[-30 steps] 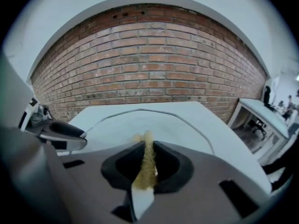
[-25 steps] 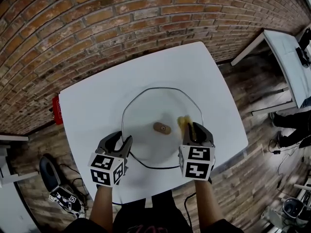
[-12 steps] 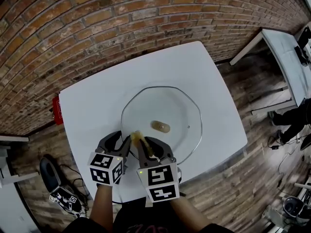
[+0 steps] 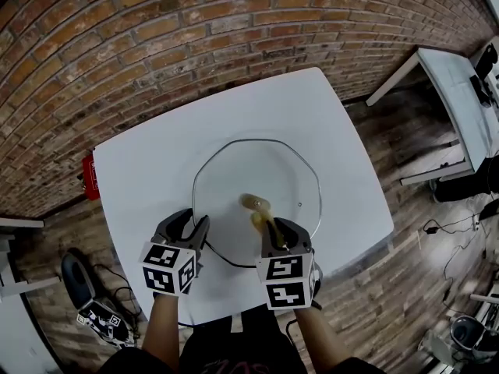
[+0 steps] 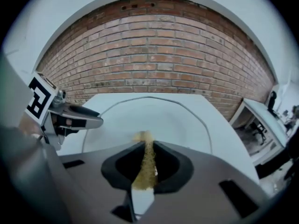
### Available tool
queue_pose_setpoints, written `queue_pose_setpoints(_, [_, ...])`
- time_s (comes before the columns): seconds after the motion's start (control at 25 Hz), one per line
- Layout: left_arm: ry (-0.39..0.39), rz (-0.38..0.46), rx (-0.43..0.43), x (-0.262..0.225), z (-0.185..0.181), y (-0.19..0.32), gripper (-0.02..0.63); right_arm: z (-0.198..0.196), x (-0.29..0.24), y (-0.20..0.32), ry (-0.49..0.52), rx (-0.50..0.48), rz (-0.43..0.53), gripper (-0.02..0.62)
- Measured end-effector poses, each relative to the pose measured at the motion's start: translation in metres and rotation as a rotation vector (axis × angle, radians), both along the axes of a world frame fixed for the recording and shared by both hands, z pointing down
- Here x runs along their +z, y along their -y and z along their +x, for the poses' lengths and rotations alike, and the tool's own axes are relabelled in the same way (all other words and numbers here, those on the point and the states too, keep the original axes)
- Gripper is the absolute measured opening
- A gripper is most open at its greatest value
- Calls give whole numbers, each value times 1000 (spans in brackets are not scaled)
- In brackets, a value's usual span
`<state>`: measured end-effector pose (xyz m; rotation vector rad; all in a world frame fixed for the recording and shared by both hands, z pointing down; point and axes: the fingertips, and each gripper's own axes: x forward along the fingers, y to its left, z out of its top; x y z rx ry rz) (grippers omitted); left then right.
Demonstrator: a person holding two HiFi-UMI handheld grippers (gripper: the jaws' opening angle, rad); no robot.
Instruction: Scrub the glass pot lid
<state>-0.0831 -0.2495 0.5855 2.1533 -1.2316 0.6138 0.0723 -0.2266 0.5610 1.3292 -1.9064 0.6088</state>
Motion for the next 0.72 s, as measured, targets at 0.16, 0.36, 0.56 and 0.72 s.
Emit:
queue_pose_setpoints(0.16, [2,1,1,0,0,0,153,41,1,3,-76,62,-10,57])
queue_pose_setpoints(0.36, [4,1,2,0,0,1,153,63,-1,9,-97,107,-8,57])
queue_pose_setpoints(0.56, [0,21,-1,-4,-2,0,153,52,-13,11,-10,108,85,57])
queue_pose_setpoints(0.72, [0,75,-26,-18,-11,1,146,49,-22,11,29,111,136,57])
